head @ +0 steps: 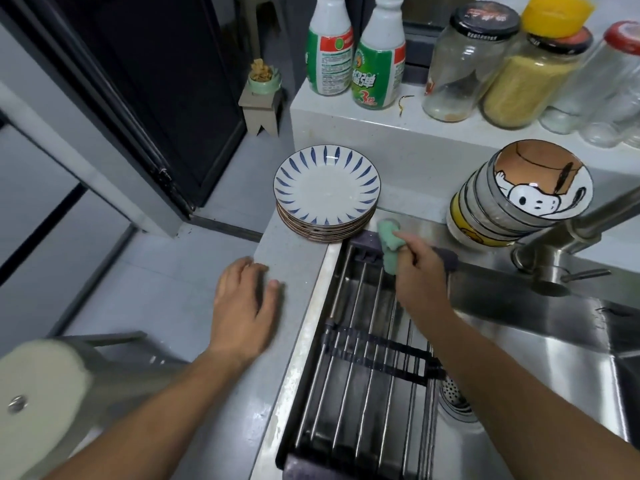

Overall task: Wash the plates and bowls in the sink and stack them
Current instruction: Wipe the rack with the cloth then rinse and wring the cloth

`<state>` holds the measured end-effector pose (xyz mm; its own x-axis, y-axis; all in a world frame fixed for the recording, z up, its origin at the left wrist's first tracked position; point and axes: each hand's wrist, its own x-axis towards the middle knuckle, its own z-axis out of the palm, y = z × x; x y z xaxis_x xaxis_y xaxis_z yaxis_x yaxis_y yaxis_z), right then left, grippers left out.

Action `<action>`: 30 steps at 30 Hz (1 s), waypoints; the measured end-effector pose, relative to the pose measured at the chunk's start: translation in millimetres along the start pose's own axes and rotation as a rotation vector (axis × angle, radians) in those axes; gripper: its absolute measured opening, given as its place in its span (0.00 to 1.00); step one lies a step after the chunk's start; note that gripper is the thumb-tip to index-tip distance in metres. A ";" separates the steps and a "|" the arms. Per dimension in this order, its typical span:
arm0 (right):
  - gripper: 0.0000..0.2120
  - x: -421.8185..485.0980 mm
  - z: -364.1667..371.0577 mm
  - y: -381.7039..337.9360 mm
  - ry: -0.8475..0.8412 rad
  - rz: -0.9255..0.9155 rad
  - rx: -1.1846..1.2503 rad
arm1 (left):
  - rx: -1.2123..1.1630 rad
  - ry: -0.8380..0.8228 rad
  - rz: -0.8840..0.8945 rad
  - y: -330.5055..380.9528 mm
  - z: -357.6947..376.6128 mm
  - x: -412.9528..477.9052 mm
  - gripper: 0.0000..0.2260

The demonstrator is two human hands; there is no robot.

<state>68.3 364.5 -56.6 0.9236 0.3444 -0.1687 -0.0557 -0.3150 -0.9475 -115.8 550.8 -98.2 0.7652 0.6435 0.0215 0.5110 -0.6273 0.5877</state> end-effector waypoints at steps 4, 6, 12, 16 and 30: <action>0.17 -41.2 41.6 9.7 -0.295 -0.096 -0.189 | -0.027 -0.066 -0.154 -13.9 -6.6 -25.6 0.35; 0.19 -51.2 61.4 27.4 -0.440 -0.347 -0.437 | -0.195 -0.037 -0.223 -16.6 -7.5 -26.8 0.34; 0.31 -38.1 88.0 33.0 -0.589 -0.627 -1.034 | -0.440 0.024 -0.287 -18.3 -11.2 -20.7 0.29; 0.33 -50.5 113.6 26.5 -0.548 -0.616 -1.061 | -0.502 0.018 -0.250 -17.7 -11.3 -17.4 0.28; 0.34 -170.0 151.6 44.0 -0.423 -0.541 -1.204 | -0.728 -0.163 -0.297 -92.9 -57.7 -101.3 0.23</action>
<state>-148.6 426.2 -110.8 0.5285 0.8384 -0.1334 0.8271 -0.5439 -0.1413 -263.4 569.2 -108.3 0.7141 0.6307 -0.3039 0.3613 0.0398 0.9316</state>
